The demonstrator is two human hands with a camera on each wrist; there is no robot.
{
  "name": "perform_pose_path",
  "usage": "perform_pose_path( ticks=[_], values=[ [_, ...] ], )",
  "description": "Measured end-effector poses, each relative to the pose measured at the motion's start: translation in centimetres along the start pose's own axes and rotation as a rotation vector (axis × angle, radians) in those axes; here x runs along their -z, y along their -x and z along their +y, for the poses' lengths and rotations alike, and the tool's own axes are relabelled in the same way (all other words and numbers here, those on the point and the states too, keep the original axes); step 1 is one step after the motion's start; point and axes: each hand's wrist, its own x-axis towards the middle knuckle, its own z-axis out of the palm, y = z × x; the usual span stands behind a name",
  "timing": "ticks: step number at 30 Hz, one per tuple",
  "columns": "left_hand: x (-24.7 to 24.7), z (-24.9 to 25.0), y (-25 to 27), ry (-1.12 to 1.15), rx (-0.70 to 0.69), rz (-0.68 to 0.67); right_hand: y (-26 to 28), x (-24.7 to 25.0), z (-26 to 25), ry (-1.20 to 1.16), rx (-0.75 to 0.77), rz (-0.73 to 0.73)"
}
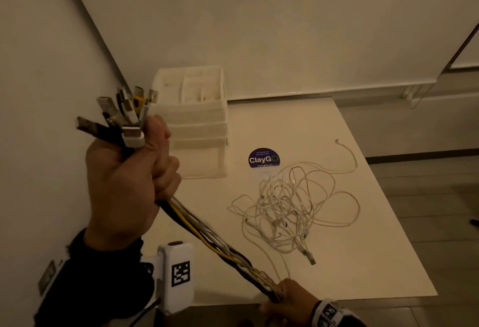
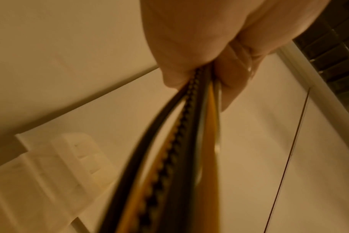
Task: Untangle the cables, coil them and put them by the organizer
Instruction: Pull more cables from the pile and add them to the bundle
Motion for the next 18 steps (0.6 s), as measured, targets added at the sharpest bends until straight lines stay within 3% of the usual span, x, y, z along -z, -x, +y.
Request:
perform_pose_path(
  ticks=[6, 10, 15, 18],
  values=[
    [0.6, -0.8, -1.3, -0.039, 0.017, 0.132, 1.9, 1.1, 2.3, 0.069, -0.112, 0.09],
    [0.3, -1.3, -1.5, -0.042, 0.035, 0.133, 3.5, 2.8, 2.3, 0.198, -0.008, 0.107],
    [0.9, 0.4, -2.3, -0.053, -0.049, 0.16, 3.2, 3.8, 7.0, 0.79, 0.032, 0.154],
    [1.2, 0.6, -2.3, -0.093, -0.054, 0.127, 4.1, 5.8, 6.5, 0.876, -0.019, 0.101]
  ],
)
